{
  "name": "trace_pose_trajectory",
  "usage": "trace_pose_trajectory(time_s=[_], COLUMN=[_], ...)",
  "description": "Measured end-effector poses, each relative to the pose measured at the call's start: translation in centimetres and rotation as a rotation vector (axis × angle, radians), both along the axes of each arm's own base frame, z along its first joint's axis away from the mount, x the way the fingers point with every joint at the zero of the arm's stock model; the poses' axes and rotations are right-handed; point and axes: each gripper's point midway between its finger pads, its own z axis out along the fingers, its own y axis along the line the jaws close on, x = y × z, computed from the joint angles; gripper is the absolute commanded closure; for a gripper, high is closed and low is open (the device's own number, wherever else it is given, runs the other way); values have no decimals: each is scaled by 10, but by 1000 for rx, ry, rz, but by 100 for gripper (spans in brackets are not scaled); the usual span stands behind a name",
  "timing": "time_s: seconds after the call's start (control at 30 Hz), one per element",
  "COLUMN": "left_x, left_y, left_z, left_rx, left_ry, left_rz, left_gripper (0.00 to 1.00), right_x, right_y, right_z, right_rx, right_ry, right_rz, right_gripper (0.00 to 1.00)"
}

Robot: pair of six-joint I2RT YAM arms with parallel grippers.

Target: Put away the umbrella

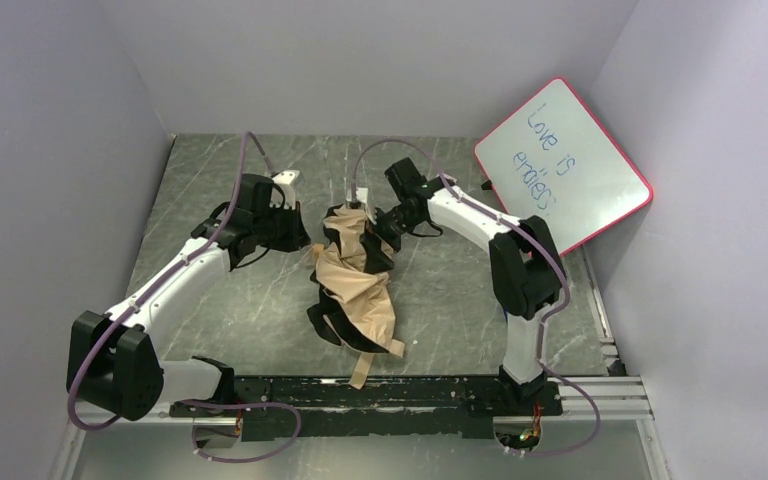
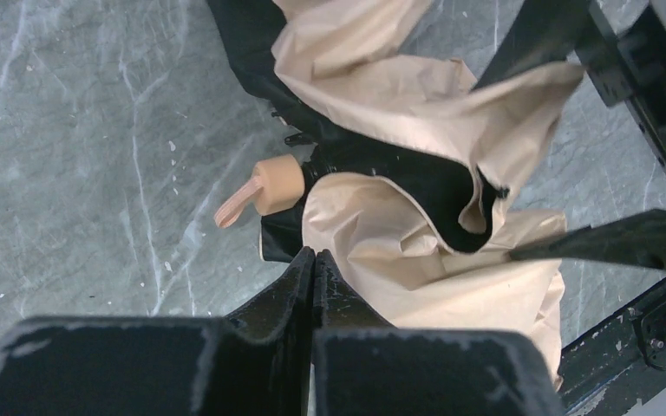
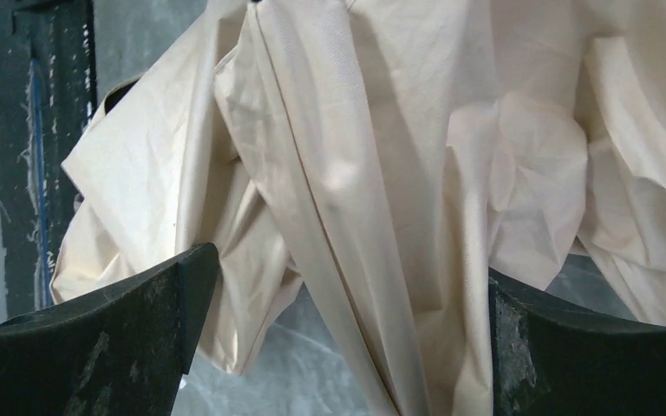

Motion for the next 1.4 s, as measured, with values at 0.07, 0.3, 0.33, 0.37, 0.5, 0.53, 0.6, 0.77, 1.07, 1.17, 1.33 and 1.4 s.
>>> trace_pose_trajectory(time_s=[0.07,0.3,0.33,0.37,0.5,0.53,0.6,0.77,1.07,1.17,1.33,1.4], left_x=[0,1,1,1,4,5,7,14,40,53,69,73], left_y=[0,0,0,0,1,1,2,6,2,-2,-6,-9], left_z=[0,-5,-6,-7,-6,-4,-1,5,34,46,55,55], left_rx=[0,7,8,11,17,18,23,43,43,46,64,70], left_ry=[1,15,18,22,23,19,10,-16,-97,-134,-175,-183], left_rz=[0,0,1,2,8,10,16,37,51,39,12,-10], left_gripper=[95,95,95,95,95,95,93,76,68,69,69,69], right_x=[-12,-38,-39,-40,-38,-38,-36,-24,-8,-4,2,4], right_y=[-2,1,2,4,6,6,5,3,1,2,3,4], right_z=[-1,-24,-29,-34,-47,-49,-54,-63,-74,-76,-75,-74], right_rx=[-3,-52,-63,-75,-104,-109,-118,-157,-203,-208,-212,-208], right_ry=[1,-40,-59,-80,-186,-217,-278,-413,-502,-517,-554,-571], right_rz=[13,40,42,42,24,18,4,-34,-51,-51,-51,-52], right_gripper=[0,0,0,0,0,0,0,2,31,43,58,62])
